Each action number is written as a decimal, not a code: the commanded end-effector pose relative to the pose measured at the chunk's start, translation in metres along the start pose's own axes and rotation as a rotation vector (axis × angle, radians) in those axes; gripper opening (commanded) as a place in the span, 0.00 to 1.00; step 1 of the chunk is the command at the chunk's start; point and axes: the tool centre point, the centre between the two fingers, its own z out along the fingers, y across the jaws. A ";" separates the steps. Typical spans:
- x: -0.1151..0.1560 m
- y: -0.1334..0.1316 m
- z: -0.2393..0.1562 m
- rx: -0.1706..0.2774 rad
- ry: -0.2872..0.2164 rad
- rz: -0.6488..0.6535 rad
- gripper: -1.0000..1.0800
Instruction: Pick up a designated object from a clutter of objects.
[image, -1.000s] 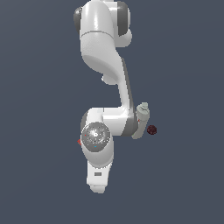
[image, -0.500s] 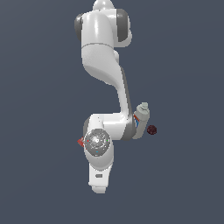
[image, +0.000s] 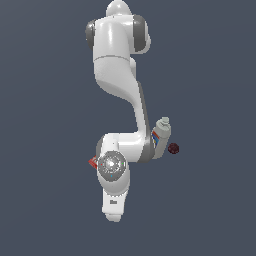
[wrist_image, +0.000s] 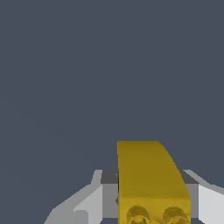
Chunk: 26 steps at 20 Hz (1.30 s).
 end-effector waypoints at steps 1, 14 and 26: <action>0.000 0.000 0.000 -0.001 0.000 0.000 0.00; -0.003 -0.003 -0.005 0.000 0.000 0.000 0.00; -0.031 -0.030 -0.053 0.000 -0.002 0.000 0.00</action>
